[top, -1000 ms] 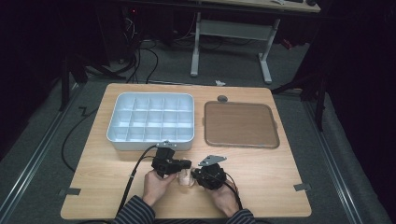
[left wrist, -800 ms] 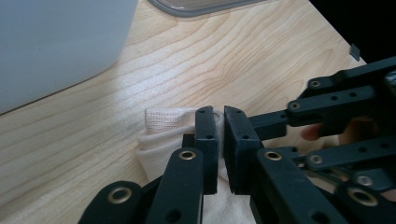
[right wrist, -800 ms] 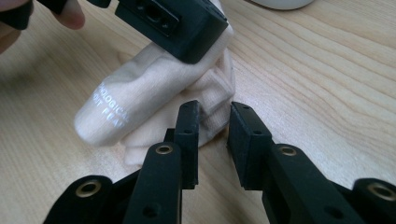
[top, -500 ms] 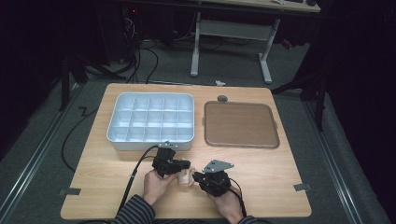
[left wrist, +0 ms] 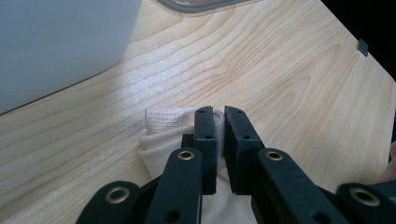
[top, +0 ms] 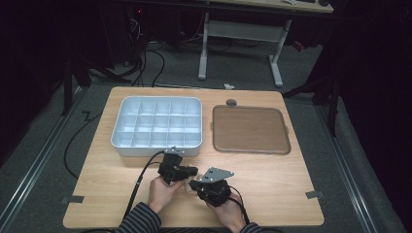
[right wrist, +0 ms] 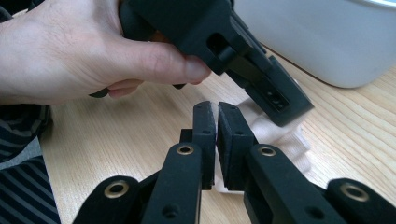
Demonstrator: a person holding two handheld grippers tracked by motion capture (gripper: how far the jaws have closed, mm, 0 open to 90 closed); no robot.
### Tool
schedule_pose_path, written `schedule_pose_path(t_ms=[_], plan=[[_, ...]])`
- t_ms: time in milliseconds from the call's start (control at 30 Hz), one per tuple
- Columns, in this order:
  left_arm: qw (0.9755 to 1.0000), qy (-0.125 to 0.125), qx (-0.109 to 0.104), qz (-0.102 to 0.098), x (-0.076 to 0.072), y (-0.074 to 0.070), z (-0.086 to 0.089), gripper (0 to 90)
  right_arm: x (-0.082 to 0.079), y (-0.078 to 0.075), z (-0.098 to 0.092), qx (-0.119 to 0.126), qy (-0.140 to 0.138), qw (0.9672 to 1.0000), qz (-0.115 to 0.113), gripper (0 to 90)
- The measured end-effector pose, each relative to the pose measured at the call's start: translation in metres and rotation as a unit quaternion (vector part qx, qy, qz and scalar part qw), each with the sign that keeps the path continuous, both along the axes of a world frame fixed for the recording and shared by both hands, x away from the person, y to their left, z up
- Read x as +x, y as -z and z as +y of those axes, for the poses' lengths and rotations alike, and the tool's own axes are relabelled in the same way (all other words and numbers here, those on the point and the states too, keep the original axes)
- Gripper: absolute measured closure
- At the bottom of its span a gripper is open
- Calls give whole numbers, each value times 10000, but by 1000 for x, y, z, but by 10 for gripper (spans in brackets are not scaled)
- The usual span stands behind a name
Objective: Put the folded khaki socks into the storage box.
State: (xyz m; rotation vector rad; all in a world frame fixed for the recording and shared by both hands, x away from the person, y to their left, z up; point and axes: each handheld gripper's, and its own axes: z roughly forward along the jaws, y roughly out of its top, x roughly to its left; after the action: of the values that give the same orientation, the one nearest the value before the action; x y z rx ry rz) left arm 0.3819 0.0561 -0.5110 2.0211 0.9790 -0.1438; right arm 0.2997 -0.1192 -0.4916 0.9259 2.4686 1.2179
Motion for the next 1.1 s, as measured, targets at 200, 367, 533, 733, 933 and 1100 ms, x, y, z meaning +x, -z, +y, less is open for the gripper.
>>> schedule_pose_path(t_ms=[200,367,533,733,933,1100], plan=[[10000,16,6,-9,0,-1,1,840,6,6,4,-133,27,9999,34,861],[10000,60,-15,-59,-1,-1,1,830,8,15,-2,-211,108,9996,162,863],[9998,96,-113,-103,-3,-1,1,780,8,20,-10,-204,178,9993,243,865],[9992,96,-359,-121,-4,-8,8,693,9,24,-14,-166,191,9991,343,867],[9989,-132,-209,-398,-7,-16,19,616,10,24,-15,-183,176,9990,371,868],[9984,-229,215,-462,-10,-6,17,519,10,24,-15,-176,185,9990,378,867]])
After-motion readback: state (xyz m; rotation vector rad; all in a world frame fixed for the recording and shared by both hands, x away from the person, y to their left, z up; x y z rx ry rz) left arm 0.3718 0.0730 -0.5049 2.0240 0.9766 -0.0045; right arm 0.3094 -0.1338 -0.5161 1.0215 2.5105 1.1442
